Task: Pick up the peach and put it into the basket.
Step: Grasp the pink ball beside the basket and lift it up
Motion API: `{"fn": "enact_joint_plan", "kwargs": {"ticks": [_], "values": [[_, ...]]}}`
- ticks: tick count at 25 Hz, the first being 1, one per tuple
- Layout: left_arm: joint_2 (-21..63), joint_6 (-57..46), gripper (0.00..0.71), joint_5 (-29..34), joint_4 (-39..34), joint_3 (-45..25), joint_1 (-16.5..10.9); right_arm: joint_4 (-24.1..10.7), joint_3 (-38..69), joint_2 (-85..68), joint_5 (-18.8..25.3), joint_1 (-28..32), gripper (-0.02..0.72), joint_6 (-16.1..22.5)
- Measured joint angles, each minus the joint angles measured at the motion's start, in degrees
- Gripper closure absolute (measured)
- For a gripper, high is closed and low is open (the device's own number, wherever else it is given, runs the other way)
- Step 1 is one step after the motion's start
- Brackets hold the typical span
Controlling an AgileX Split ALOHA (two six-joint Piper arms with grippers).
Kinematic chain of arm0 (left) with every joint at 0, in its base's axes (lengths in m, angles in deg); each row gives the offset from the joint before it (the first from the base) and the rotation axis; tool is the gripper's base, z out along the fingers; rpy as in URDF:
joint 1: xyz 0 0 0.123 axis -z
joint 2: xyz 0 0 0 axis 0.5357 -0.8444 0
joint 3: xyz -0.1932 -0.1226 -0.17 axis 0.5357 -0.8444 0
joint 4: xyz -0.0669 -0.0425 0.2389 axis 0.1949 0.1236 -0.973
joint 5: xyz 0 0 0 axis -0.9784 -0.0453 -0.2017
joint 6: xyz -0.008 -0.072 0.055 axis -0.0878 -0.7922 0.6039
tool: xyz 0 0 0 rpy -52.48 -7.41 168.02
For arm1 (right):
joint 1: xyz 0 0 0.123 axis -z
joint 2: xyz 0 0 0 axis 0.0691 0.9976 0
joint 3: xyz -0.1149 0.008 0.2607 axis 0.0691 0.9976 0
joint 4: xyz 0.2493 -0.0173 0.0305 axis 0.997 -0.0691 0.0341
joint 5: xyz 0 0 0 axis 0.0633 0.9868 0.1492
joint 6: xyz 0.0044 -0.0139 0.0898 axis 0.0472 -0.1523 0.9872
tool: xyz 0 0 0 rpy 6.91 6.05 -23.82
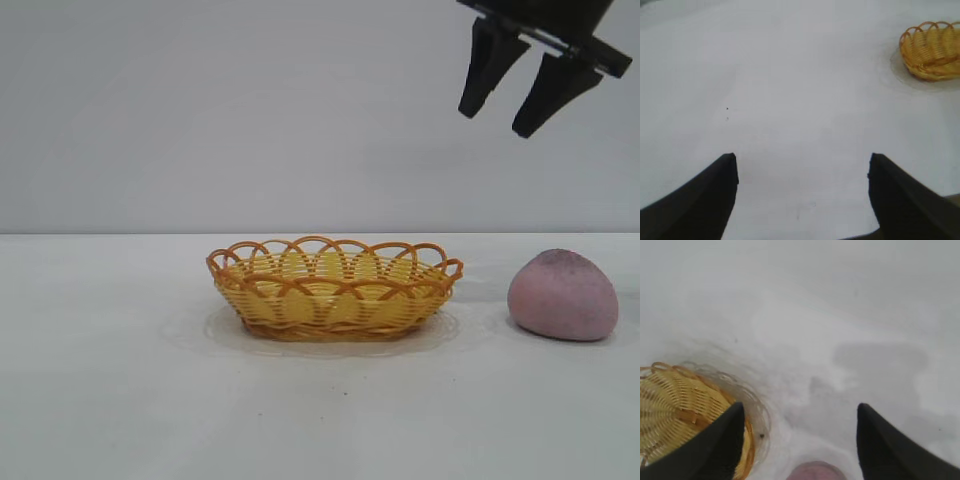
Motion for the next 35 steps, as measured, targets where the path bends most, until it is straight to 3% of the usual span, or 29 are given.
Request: {"fn": "enact_joint_plan", "kwargs": {"ticks": [11, 12, 14, 17, 22, 23, 35], "values": [[0.14, 0.08, 0.227, 0.09, 0.00, 0.00, 1.47, -0.21, 0.00, -4.39, 2.07, 0.71, 0.250, 0.00], [0.14, 0.08, 0.227, 0.09, 0.00, 0.00, 1.47, -0.55, 0.00, -4.39, 3.02, 0.71, 0.297, 0.00], [0.14, 0.08, 0.227, 0.09, 0.00, 0.00, 1.47, -2.19, 0.00, -4.39, 4.89, 0.71, 0.303, 0.00], [0.14, 0.08, 0.227, 0.09, 0.00, 0.00, 1.47, -5.82, 0.00, -4.42, 8.33, 0.71, 0.422, 0.28], [0.14, 0.08, 0.227, 0.09, 0.00, 0.00, 1.47, -11.02, 0.00, -4.42, 15.17, 0.71, 0.411, 4.34], [0.14, 0.08, 0.227, 0.09, 0.00, 0.00, 1.47, -11.43, 0.00, -4.42, 15.85, 0.71, 0.451, 5.08], [0.14, 0.08, 0.227, 0.09, 0.04, 0.00, 1.47, -13.97, -0.12, 4.93, 17.50, -3.24, 0.436, 7.79]]}}
